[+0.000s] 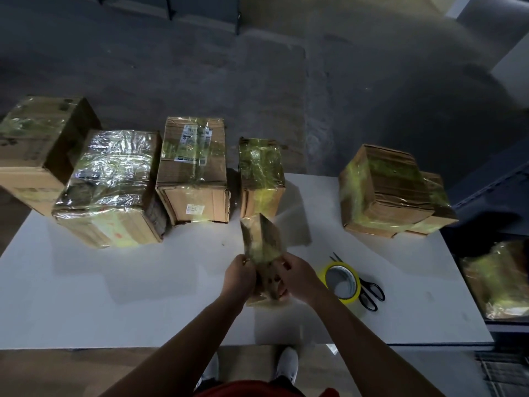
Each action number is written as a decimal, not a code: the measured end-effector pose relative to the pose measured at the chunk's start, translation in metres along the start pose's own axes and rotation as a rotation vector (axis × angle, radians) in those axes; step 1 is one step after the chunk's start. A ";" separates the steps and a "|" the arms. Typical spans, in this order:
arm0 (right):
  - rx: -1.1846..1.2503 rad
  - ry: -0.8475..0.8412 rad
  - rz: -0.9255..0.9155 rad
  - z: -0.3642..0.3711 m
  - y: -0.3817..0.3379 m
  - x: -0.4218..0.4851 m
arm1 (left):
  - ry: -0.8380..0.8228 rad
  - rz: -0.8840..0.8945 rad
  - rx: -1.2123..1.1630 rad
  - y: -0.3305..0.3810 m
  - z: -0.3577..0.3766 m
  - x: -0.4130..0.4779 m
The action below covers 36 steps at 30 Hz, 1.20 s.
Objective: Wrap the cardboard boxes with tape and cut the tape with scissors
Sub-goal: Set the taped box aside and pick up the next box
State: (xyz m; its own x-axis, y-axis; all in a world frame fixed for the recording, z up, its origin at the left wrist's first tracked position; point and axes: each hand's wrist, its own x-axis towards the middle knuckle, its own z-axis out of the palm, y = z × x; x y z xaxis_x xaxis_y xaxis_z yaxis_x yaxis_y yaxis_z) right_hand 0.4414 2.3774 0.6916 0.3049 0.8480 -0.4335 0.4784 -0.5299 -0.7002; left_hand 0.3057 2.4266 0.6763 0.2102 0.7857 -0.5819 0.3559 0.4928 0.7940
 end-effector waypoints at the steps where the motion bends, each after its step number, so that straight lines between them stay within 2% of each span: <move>1: 0.008 -0.010 -0.007 0.003 0.000 -0.001 | 0.023 -0.030 -0.044 -0.001 -0.001 0.002; 3: 0.039 -0.057 0.011 0.008 0.002 -0.002 | 0.015 -0.064 -0.091 -0.005 -0.004 0.004; 6: -0.022 -0.116 0.004 0.011 0.005 -0.003 | -0.026 -0.060 -0.035 -0.010 -0.005 0.005; 10: -0.241 -0.079 -0.110 0.010 0.011 0.001 | 0.008 -0.019 0.033 -0.019 -0.009 0.009; 14: -0.366 -0.064 -0.043 0.002 0.027 0.003 | -0.002 -0.071 0.095 -0.023 -0.019 0.013; 21: -0.386 -0.080 -0.096 0.005 0.031 0.003 | 0.009 -0.098 0.132 -0.028 -0.022 0.018; 31: -0.369 0.005 -0.001 -0.010 0.037 0.002 | -0.111 0.067 0.376 -0.025 -0.009 0.028; 33: -0.336 0.074 0.014 -0.014 0.041 -0.002 | -0.011 0.123 0.501 -0.022 -0.001 0.026; 36: -0.269 0.190 0.045 -0.026 0.050 -0.009 | 0.197 0.394 0.681 -0.016 0.010 0.015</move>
State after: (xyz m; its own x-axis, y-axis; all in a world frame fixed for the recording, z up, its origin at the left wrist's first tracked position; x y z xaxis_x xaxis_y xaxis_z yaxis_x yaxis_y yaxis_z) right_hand 0.4836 2.3434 0.6754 0.4667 0.8207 -0.3296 0.6533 -0.5710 -0.4972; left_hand 0.3127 2.4270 0.6533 0.2940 0.9368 -0.1898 0.7787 -0.1196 0.6159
